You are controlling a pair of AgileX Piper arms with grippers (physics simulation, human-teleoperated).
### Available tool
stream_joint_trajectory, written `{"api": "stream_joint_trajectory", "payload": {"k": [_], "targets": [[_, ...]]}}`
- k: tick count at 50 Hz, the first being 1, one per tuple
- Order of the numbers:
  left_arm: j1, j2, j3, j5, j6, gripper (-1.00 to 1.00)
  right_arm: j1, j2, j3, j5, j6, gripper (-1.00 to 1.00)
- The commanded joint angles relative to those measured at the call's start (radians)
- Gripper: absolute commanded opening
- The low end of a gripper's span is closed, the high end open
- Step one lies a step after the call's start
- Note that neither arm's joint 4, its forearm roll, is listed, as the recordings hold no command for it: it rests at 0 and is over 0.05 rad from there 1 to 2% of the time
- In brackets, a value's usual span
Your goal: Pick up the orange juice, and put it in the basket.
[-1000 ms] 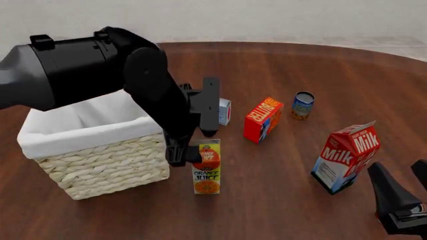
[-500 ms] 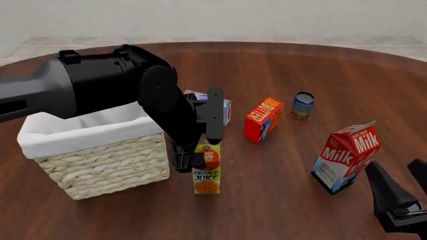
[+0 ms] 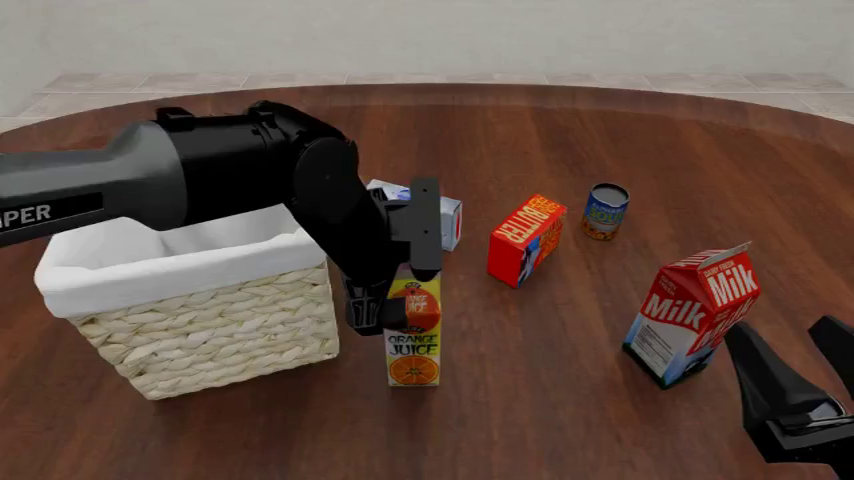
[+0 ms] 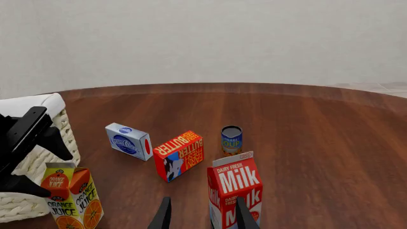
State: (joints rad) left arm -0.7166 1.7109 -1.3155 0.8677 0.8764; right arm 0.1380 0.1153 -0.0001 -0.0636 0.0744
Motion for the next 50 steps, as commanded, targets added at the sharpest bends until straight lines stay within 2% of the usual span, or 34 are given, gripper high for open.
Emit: {"api": "stream_joint_trajectory", "payload": {"k": [1, 11, 29, 34, 35, 37, 40, 50], "targets": [[0.005, 0.021, 0.012, -0.027, 0.003, 1.00, 0.005, 0.013, 0.000, -0.008, 0.001, 1.00], [-0.057, 0.030, 0.032, -0.040, -0.042, 1.00, 0.006, 0.023, 0.000, -0.015, 0.003, 1.00], [-0.056, 0.050, 0.021, -0.053, -0.052, 1.00, 0.009, 0.048, 0.000, -0.035, 0.003, 1.00], [-0.094, 0.026, 0.039, -0.047, -0.073, 1.00, 0.009, 0.053, 0.000, -0.039, 0.004, 1.00], [-0.099, 0.023, 0.035, -0.046, -0.078, -1.00, 0.010, 0.054, 0.000, -0.040, 0.003, 1.00], [-0.063, 0.047, 0.000, -0.036, -0.081, -1.00, 0.011, 0.056, 0.000, -0.041, 0.003, 1.00], [-0.071, 0.034, 0.010, -0.037, -0.070, -1.00, 0.011, 0.058, 0.000, -0.042, 0.003, 1.00], [-0.058, 0.010, -0.046, -0.002, -0.060, -1.00, 0.013, 0.064, 0.000, -0.047, 0.003, 1.00]]}}
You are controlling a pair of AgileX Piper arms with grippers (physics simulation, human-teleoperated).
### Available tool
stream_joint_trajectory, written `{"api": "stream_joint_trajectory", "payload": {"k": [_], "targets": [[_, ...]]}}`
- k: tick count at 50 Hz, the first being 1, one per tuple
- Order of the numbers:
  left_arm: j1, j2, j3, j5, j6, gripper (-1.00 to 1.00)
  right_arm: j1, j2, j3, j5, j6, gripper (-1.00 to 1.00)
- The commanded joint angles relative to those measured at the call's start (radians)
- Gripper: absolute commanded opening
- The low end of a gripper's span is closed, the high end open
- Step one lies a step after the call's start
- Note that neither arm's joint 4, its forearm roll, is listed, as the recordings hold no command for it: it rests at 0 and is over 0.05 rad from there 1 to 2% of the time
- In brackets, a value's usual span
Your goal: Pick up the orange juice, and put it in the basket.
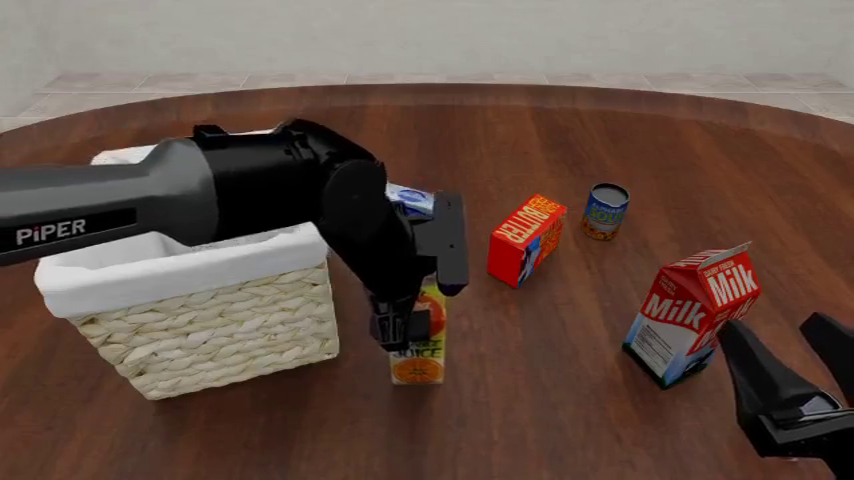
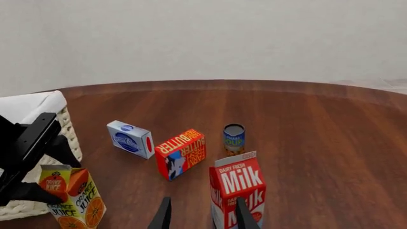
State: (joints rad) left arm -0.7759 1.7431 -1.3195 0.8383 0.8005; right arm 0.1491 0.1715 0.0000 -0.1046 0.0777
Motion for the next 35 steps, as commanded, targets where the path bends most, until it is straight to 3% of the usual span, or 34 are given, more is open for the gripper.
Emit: {"api": "stream_joint_trajectory", "payload": {"k": [1, 15, 20, 24, 31, 35], "targets": [[0.003, -0.027, -0.045, 0.032, 0.021, -1.00, 0.003, 0.010, 0.000, -0.007, 0.000, 1.00], [-0.016, -0.079, -0.161, 0.154, 0.017, -1.00, 0.006, 0.008, 0.000, -0.004, 0.003, 1.00], [-0.044, -0.113, -0.236, 0.250, 0.006, -1.00, 0.007, 0.006, 0.000, 0.000, 0.005, 1.00], [-0.047, -0.113, -0.348, 0.327, 0.009, -1.00, 0.011, 0.003, 0.000, 0.006, 0.004, 1.00], [-0.036, -0.136, -0.413, 0.381, 0.023, -1.00, 0.008, -0.006, 0.000, 0.014, 0.005, 1.00], [-0.057, -0.180, -0.398, 0.381, 0.004, -1.00, 0.010, -0.013, 0.000, 0.020, 0.007, 1.00]]}}
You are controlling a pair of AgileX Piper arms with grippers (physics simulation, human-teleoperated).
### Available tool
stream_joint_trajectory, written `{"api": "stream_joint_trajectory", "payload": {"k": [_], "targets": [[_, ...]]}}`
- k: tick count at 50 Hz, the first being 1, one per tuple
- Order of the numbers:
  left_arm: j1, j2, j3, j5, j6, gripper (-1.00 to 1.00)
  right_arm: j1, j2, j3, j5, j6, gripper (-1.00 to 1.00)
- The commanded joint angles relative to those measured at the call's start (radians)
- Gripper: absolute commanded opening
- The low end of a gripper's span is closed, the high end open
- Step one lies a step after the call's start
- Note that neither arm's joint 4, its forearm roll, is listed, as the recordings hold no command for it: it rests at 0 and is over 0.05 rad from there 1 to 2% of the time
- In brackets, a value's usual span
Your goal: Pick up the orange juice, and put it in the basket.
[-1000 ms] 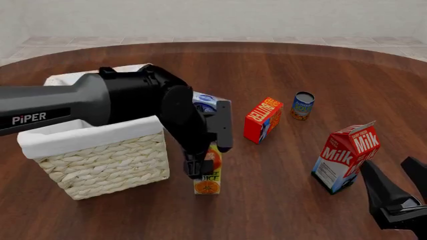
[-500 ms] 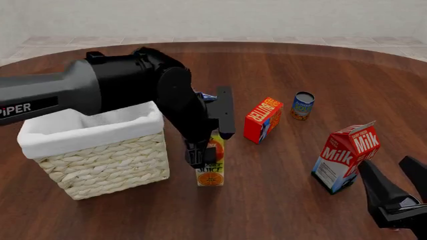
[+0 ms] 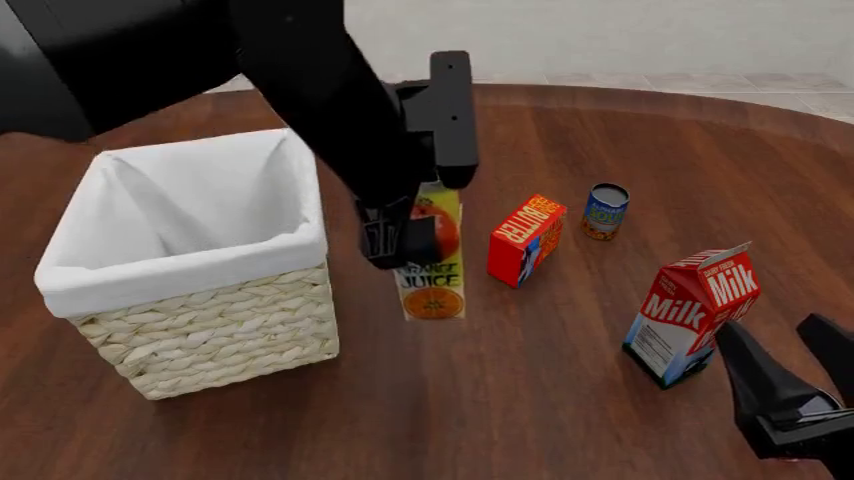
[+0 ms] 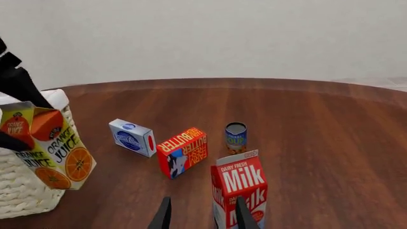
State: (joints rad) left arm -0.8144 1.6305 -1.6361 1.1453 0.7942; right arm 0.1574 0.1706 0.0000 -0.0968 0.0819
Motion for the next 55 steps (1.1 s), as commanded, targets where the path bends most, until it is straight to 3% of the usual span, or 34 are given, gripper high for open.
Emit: {"api": "stream_joint_trajectory", "payload": {"k": [1, 5, 15, 22, 25, 28, 32, 37, 45, 49, 55], "targets": [[-0.011, -0.073, -0.084, 0.074, 0.010, -1.00, 0.002, -0.019, 0.000, 0.017, 0.003, 1.00], [-0.018, -0.122, -0.067, 0.075, 0.012, -1.00, 0.003, -0.023, 0.000, 0.021, 0.002, 1.00], [0.084, -0.195, -0.089, 0.075, 0.063, -1.00, 0.012, -0.011, 0.000, 0.018, 0.002, 1.00], [0.107, -0.252, -0.084, 0.075, 0.071, -1.00, 0.018, 0.003, 0.000, 0.008, 0.000, 1.00], [0.126, -0.259, -0.151, 0.075, 0.069, -1.00, 0.020, 0.021, 0.000, -0.004, 0.000, 1.00], [0.131, -0.273, -0.147, 0.075, 0.072, -1.00, 0.021, 0.019, 0.000, -0.003, 0.000, 1.00], [0.218, -0.293, -0.131, 0.075, 0.134, -1.00, 0.019, 0.021, 0.000, -0.004, 0.000, 1.00], [0.228, -0.305, -0.164, 0.075, 0.124, -1.00, 0.022, 0.037, 0.000, -0.017, -0.002, 1.00], [0.317, -0.310, -0.223, 0.075, 0.147, -1.00, 0.022, 0.047, 0.000, -0.026, -0.002, 1.00], [0.436, -0.320, -0.166, 0.075, 0.216, -1.00, 0.026, 0.055, 0.000, -0.033, -0.002, 1.00], [0.486, -0.343, -0.090, 0.075, 0.253, -1.00, 0.029, 0.054, 0.000, -0.033, -0.006, 1.00]]}}
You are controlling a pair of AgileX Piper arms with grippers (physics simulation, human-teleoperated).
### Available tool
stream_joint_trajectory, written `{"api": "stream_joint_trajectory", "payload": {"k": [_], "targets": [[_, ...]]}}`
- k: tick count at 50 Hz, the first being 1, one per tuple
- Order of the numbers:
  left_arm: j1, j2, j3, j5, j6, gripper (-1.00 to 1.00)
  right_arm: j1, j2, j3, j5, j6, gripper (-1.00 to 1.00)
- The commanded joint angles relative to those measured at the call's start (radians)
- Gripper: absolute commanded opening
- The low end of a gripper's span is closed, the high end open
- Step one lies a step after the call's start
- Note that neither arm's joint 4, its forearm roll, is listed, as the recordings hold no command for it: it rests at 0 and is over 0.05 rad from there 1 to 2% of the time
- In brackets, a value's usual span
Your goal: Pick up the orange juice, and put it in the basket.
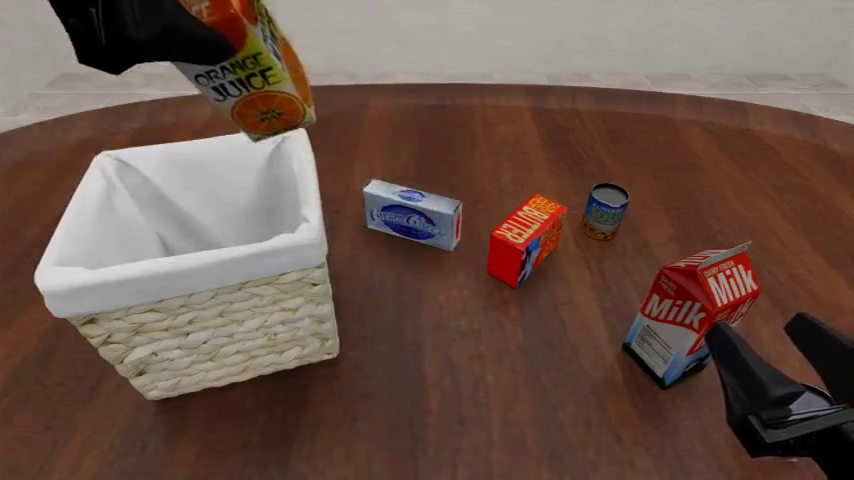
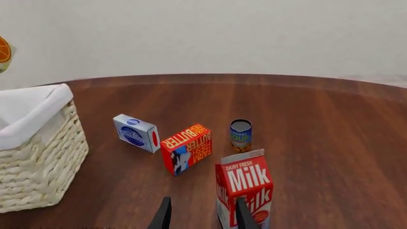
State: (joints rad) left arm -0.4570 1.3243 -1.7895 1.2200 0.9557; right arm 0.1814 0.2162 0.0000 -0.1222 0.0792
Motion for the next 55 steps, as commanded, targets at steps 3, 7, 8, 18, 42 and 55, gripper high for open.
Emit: {"api": "stream_joint_trajectory", "payload": {"k": [3, 7, 8, 18, 42, 55], "targets": [[0.175, -0.039, 0.094, 0.000, 0.124, -1.00, 0.008, 0.017, 0.000, -0.015, -0.007, 1.00], [0.261, -0.015, 0.088, 0.000, 0.188, -1.00, 0.008, 0.003, 0.000, -0.002, -0.010, 1.00], [0.269, -0.023, 0.105, 0.000, 0.214, -1.00, 0.007, 0.004, 0.000, -0.002, -0.011, 1.00], [0.321, 0.008, 0.112, 0.000, 0.229, -1.00, 0.008, 0.001, 0.000, 0.005, -0.010, 1.00], [0.340, 0.097, 0.151, 0.000, 0.225, -1.00, 0.010, 0.072, 0.000, -0.052, -0.013, 1.00], [0.319, 0.092, 0.217, 0.000, 0.222, -1.00, 0.018, 0.087, 0.000, -0.057, -0.014, 1.00]]}}
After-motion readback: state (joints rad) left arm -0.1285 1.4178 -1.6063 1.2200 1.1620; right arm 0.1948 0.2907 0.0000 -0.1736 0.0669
